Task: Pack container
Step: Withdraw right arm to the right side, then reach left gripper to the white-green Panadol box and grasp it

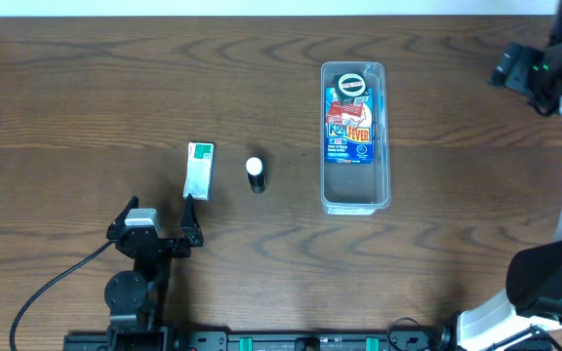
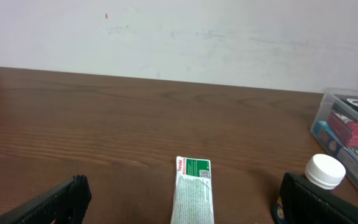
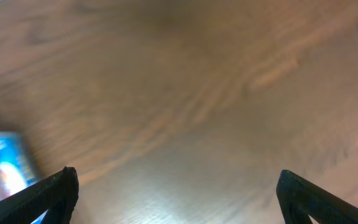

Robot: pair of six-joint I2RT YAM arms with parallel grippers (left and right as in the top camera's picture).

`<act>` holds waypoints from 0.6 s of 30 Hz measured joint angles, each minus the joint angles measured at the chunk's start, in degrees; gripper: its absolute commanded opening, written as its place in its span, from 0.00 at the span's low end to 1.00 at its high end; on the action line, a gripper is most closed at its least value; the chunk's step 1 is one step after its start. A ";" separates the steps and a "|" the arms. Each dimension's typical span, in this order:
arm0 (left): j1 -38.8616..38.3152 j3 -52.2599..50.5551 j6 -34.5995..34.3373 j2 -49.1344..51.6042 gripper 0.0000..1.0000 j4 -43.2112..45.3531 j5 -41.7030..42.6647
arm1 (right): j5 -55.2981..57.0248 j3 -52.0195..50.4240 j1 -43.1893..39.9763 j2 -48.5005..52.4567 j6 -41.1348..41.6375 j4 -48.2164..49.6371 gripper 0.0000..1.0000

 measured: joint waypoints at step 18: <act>0.00 0.00 -0.02 0.00 0.98 0.00 0.00 | -0.04 -11.69 -5.20 0.11 7.34 -0.13 0.99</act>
